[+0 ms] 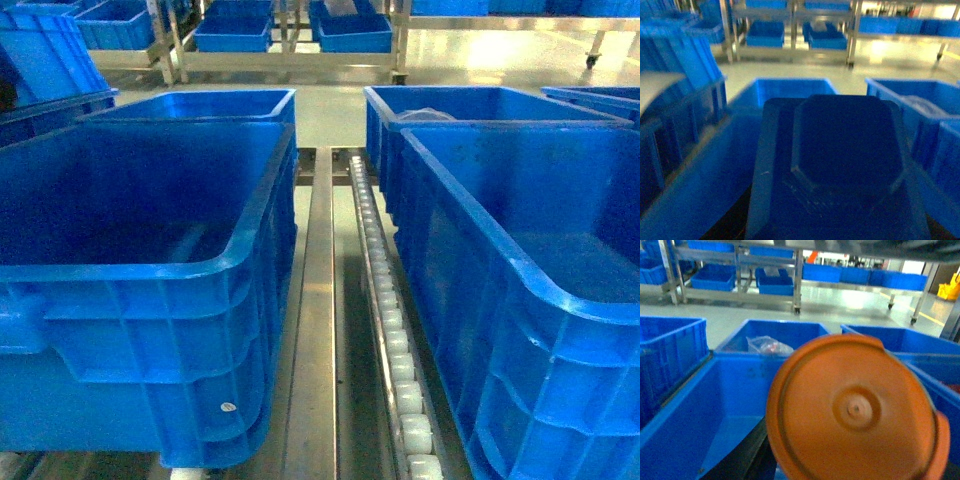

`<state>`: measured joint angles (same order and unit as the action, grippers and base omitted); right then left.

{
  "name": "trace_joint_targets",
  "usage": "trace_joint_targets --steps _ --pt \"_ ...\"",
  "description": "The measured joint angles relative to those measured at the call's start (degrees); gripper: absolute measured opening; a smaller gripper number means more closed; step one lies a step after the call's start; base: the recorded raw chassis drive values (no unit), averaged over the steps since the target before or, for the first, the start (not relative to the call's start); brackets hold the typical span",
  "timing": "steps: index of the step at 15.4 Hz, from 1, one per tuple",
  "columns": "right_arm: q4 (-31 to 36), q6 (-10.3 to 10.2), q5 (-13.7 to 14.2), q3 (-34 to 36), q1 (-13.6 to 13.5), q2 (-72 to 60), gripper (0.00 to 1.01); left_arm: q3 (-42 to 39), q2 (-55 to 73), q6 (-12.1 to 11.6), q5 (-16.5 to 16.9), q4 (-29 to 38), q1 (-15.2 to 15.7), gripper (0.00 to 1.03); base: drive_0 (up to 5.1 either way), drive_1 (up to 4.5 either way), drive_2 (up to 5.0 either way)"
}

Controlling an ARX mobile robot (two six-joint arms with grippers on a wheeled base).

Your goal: Sort blue parts and orange caps into right shelf containers

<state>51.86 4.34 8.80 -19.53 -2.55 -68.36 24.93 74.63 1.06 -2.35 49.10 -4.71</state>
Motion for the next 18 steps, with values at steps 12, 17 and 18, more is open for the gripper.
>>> trace_joint_targets --steps 12,17,18 --pt "-10.1 -3.5 -8.7 11.2 2.6 17.6 0.21 -15.0 -17.9 -0.1 2.4 -3.2 4.6 0.23 0.0 0.00 0.0" --pt "-15.3 -3.7 -8.7 18.1 2.6 31.9 0.01 -22.8 -33.3 -0.1 2.3 -9.1 4.6 0.02 0.0 0.00 0.0" --pt "-17.0 -3.7 -8.7 18.7 2.6 32.9 0.01 -23.6 -34.2 -0.2 2.4 -9.6 4.6 0.02 0.0 0.00 0.0"
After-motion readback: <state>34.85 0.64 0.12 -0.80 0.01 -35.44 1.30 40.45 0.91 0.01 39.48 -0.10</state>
